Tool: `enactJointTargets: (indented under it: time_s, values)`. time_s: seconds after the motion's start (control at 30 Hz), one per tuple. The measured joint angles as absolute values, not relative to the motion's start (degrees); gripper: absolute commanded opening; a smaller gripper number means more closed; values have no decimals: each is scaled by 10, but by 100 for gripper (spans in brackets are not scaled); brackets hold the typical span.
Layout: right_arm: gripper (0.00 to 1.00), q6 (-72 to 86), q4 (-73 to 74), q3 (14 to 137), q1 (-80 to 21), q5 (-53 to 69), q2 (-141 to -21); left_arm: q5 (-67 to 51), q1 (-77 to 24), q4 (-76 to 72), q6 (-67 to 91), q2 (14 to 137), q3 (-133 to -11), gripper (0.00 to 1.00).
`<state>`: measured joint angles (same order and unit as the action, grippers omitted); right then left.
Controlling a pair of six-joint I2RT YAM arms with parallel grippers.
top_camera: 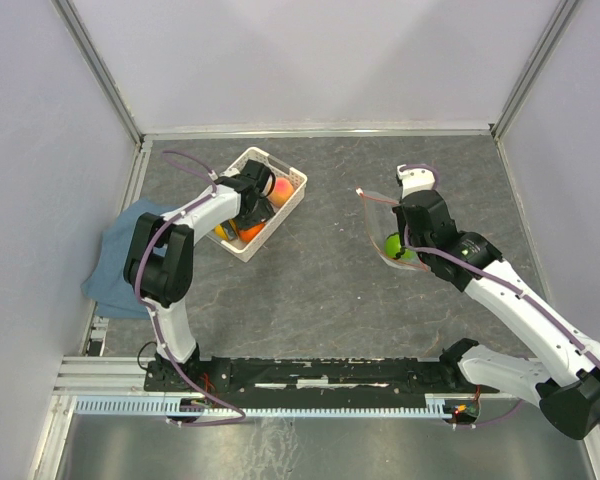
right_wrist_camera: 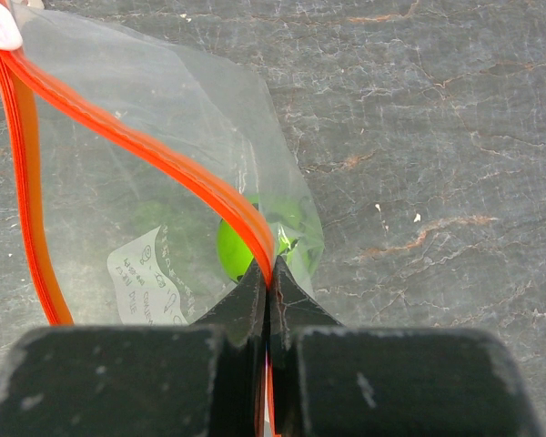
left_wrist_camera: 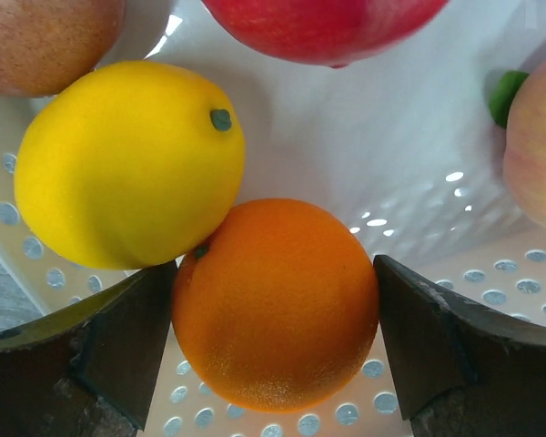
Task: Place the food in the zip-top bag and seal the zipper
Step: Pick up the fake fruit from the bin.
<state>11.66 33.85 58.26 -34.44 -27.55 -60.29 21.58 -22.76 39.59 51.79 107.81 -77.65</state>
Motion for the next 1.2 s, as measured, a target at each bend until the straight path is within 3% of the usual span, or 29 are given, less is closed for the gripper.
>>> enactJointTargets:
  time_s: [0.17,0.4,0.97,1.2]
  values:
    - [1,117,338,583,-344,-275,-603,210,-226,391,519,1081,-777,79]
    - [1,117,339,583,-344,-273,-604,207,-226,384,518,1058,-764,72]
    - [2,123,346,598,-344,-241,-624,86,-242,265,488,821,-646,60]
    - [2,135,348,609,-344,-220,-634,24,-303,189,468,759,-610,57]
